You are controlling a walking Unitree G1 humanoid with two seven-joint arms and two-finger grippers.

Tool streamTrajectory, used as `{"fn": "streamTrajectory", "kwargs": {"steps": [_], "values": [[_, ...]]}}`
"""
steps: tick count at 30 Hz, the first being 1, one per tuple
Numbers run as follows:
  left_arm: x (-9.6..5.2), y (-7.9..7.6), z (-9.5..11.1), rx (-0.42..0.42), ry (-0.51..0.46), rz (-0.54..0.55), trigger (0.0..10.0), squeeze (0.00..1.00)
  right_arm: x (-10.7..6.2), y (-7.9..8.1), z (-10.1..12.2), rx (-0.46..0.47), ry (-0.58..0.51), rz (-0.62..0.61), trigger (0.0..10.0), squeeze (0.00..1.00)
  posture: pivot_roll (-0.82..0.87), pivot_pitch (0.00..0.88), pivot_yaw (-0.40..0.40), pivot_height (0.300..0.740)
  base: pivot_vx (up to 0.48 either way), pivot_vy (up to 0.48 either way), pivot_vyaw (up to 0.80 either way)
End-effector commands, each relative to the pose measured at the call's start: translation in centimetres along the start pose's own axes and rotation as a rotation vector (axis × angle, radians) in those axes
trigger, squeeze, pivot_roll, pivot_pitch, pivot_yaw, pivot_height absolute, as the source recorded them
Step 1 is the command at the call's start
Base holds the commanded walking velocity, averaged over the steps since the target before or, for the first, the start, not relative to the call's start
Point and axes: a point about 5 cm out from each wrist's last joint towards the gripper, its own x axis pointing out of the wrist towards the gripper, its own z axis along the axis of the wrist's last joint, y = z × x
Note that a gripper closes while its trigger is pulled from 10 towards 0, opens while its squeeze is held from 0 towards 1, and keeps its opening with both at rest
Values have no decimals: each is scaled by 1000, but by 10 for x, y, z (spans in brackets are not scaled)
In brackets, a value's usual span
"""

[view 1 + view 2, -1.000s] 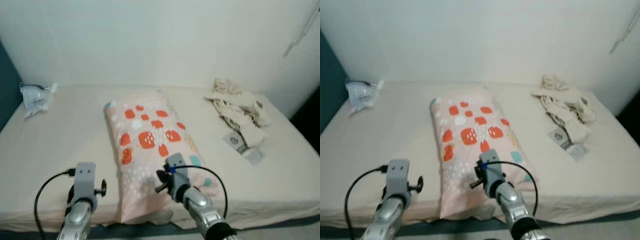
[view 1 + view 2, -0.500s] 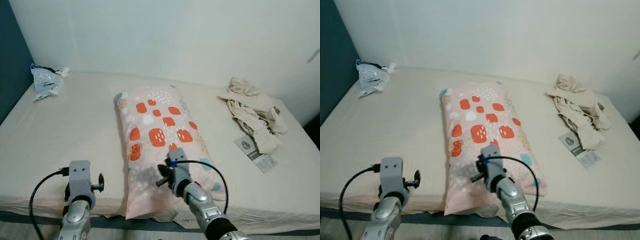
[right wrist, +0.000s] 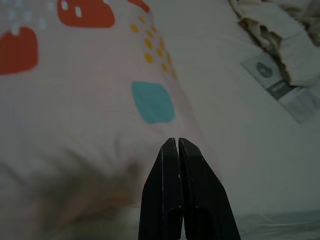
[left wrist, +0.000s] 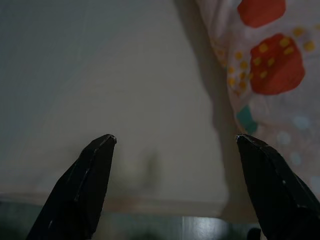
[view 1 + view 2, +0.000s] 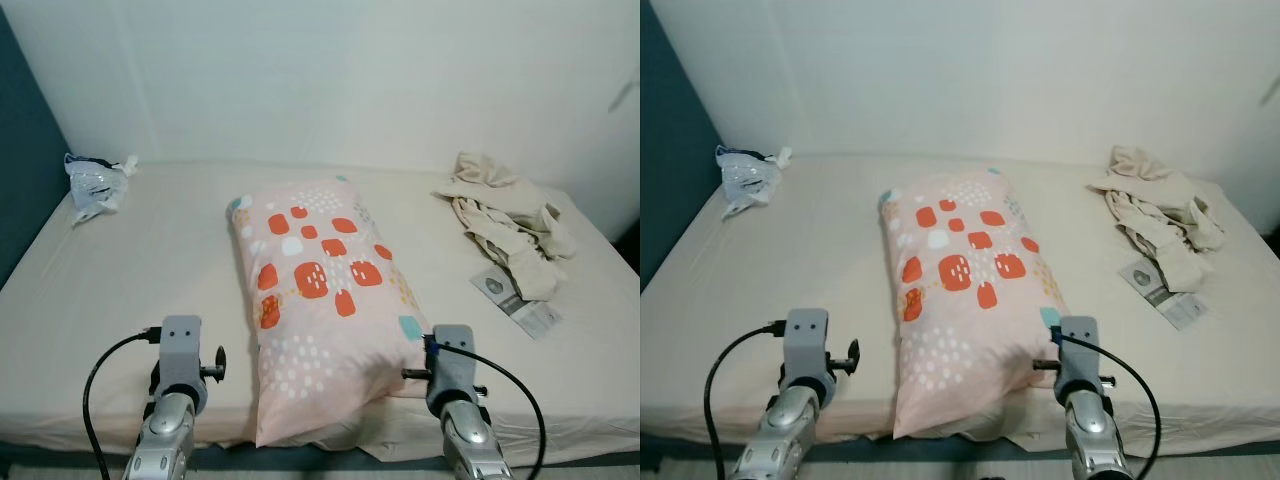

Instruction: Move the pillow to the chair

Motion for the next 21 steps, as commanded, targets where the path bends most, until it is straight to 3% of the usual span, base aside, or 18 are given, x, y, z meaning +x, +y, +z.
{"fn": "streamTrajectory", "kwargs": {"steps": [1, 5, 10, 12, 16, 21], "values": [[-1, 0, -5, 15, 18, -13, 10000, 0, -3, 2, -8, -11, 41, -18, 10000, 0, 13, 76, -23, 740, 0, 0, 0], [0, -1, -8, 7, 20, -11, 10000, 0, -3, 18, -4, -21, 16, 88, 10000, 0, 15, 78, -4, 740, 0, 0, 0], [-1, 0, -7, -7, 13, -27, 10000, 0, -4, 19, -2, 36, 9, 70, 10000, 0, 23, 92, -24, 740, 0, 0, 0], [-1, 4, -9, -15, 16, 2, 10000, 0, -3, 26, -2, 12, 7, 119, 10000, 0, 19, 91, -22, 740, 0, 0, 0], [-2, 0, -6, 12, -14, -35, 10000, 0, -3, 26, 2, 21, -15, 106, 10000, 0, 12, 78, -11, 740, 0, 0, 0], [-3, -4, -15, 25, 27, -43, 10000, 0, -5, 8, -7, 1, 13, -14, 10000, 0, 18, 69, -21, 740, 0, 0, 0]]}}
